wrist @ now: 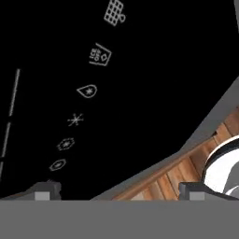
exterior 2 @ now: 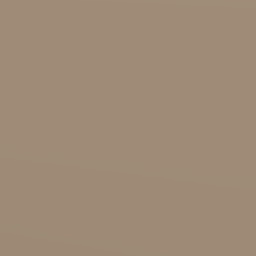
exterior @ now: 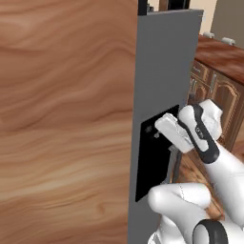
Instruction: Take the bell pepper and kiwi from the highest rack and move them to the second highest rack where the peach and mushroom are located, to maximize freezer space. Close the freezer door after rearranging.
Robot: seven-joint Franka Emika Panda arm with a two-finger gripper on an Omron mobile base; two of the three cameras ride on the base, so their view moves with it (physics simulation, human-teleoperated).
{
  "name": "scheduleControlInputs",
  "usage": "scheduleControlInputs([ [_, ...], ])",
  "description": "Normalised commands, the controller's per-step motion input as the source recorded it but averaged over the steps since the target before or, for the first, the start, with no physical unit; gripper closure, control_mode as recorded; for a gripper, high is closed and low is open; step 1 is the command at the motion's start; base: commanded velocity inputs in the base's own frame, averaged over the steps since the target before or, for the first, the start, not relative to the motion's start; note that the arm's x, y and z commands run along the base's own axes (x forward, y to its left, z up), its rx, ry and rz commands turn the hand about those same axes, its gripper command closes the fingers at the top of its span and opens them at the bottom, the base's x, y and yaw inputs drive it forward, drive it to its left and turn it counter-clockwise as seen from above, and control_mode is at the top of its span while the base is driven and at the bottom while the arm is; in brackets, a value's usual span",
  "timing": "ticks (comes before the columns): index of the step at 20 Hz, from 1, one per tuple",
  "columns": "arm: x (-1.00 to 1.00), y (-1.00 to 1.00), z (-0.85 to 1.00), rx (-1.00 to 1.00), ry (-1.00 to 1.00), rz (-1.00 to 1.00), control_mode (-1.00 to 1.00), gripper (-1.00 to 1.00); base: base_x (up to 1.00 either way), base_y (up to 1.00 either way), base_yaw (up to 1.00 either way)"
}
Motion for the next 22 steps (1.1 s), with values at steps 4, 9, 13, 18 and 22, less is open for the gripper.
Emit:
scheduleControlInputs([
  [4, 0.64, 0.17, 0.0, 0.42, 0.0, -0.05, -1.0, -1.0, 0.0, 0.0, 0.0],
  [9, 0.46, 0.51, -0.02, 0.27, 0.0, 0.0, -1.0, -1.0, 0.0, 0.0, 0.0],
  [13, 0.28, 0.77, -0.07, 0.11, 0.01, 0.03, -1.0, -1.0, 0.0, 0.0, 0.0],
  [18, 0.16, 0.78, -0.1, 0.08, 0.0, 0.02, -1.0, -1.0, 0.0, 0.0, 0.0],
  [22, 0.01, 0.83, -0.12, 0.01, 0.0, 0.0, -1.0, -1.0, 0.0, 0.0, 0.0],
])
